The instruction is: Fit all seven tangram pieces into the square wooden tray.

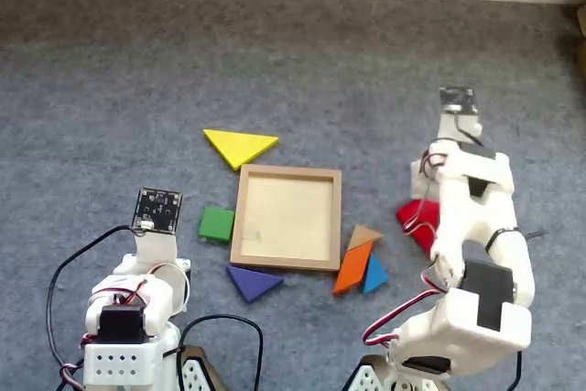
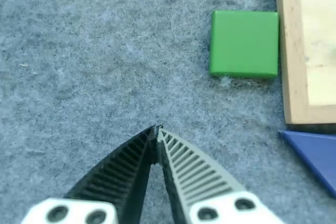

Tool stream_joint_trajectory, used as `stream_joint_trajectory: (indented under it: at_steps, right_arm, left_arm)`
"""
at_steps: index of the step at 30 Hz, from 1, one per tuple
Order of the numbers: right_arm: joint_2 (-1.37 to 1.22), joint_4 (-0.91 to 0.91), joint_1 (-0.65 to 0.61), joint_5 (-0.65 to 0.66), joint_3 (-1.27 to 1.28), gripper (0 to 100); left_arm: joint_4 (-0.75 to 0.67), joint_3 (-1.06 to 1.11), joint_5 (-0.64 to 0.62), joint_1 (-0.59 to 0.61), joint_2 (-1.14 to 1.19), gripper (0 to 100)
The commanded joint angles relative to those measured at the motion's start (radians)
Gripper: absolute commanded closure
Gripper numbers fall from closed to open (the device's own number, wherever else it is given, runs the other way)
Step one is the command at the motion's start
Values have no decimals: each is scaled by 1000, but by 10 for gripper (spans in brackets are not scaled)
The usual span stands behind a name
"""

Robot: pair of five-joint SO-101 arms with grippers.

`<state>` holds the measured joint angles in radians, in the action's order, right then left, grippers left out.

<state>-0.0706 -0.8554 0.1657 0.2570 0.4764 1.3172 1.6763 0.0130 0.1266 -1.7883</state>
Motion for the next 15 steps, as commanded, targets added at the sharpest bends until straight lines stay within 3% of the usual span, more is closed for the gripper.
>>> stream_joint_trajectory:
  at_steps: [1, 5, 9, 15]
  right_arm:
    - [13, -125, -7, 12, -97, 777]
    - [13, -275, -62, 0, -159, 735]
    - [13, -335, -107, -140, -189, 636]
    - [5, -337, -189, -152, -186, 624]
  left_arm:
    - [9, 19, 3, 8, -30, 993]
    - [9, 19, 3, 8, -30, 993]
    - [9, 19, 3, 8, -30, 993]
    - [9, 19, 3, 8, -30, 993]
